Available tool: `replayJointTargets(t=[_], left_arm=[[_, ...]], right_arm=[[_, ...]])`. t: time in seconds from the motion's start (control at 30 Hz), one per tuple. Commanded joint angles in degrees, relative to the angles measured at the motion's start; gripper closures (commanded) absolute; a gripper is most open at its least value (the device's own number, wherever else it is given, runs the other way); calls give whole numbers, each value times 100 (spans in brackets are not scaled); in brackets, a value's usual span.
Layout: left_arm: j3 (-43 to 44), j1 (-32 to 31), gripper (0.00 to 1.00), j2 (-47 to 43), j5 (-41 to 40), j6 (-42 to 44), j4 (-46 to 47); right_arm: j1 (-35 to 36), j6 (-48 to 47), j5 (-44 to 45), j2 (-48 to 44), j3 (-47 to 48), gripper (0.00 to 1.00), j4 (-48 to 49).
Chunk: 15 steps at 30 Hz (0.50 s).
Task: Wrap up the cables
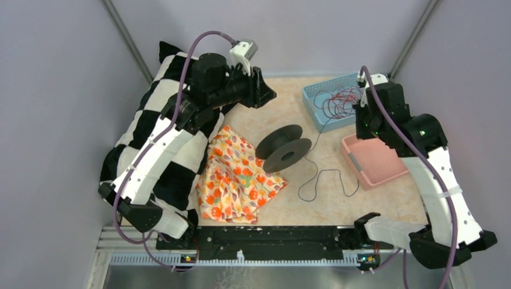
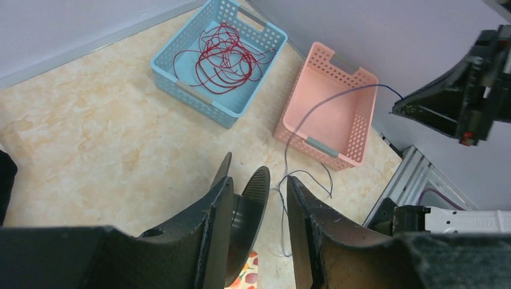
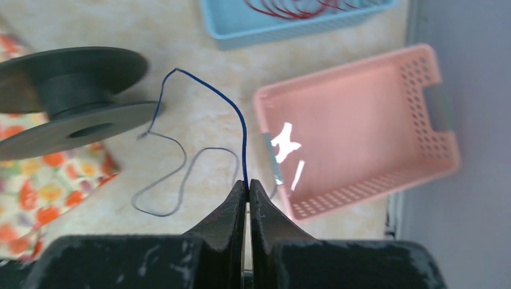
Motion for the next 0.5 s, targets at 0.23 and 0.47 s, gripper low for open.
replayJointTargets(t=[0.23, 0.47], left_arm=[[155, 0, 57, 362, 666, 19, 116], [-92, 12, 65, 413, 712, 51, 167]], right_arm=[[-50, 618, 2086, 1217, 672, 100, 216], [-26, 1904, -1396, 1146, 210, 100, 1915]])
